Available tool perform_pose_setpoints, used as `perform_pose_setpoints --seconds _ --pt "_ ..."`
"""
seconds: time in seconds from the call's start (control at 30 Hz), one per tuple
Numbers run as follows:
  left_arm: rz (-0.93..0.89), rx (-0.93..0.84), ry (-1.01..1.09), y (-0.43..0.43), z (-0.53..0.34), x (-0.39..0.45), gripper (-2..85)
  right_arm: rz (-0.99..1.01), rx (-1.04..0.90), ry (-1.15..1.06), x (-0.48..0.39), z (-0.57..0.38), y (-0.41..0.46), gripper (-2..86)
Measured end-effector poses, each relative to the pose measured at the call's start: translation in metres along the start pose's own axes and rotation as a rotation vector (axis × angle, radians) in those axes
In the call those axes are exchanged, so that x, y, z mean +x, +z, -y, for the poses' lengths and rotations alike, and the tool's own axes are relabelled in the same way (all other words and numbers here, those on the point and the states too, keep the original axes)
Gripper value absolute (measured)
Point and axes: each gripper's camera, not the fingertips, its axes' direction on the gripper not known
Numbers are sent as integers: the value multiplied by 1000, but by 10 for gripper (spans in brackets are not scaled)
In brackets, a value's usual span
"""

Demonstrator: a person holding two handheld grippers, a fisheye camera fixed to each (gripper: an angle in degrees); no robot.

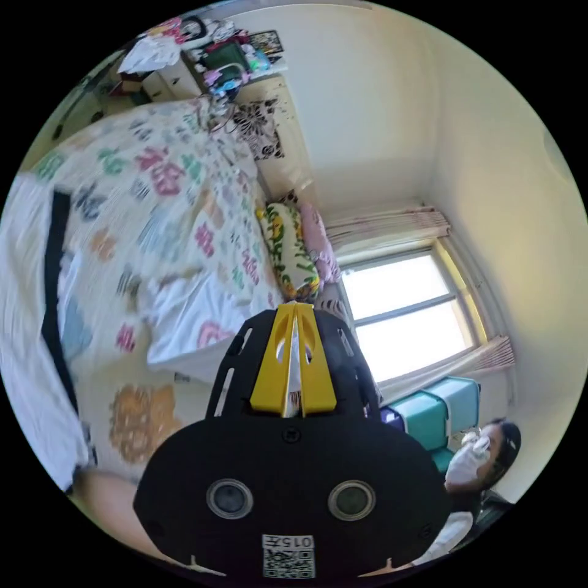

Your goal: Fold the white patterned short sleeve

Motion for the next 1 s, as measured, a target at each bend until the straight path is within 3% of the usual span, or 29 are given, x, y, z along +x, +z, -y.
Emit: perform_pose_setpoints --seconds 0.17,0.27,0.43,0.57,0.7,1.0 --pt "49 133 205 33 115 150 -9 -33 228 -129 -121 90 -45 -2" --pt "49 164 380 28 132 234 -9 -18 328 -222 -177 101 -70 -1" --pt "19 136 546 3 114 284 -9 -30 333 -399 -215 76 -80 -1" --pt "64 42 592 -11 67 256 -9 -9 235 -483 -187 25 -53 -1" --pt "129 -98 530 -4 14 192 -9 9 147 -413 -119 -26 -13 -1" --pt "395 -566 176 83 -114 2 -8 -204 -141 140 109 -116 123 -2"
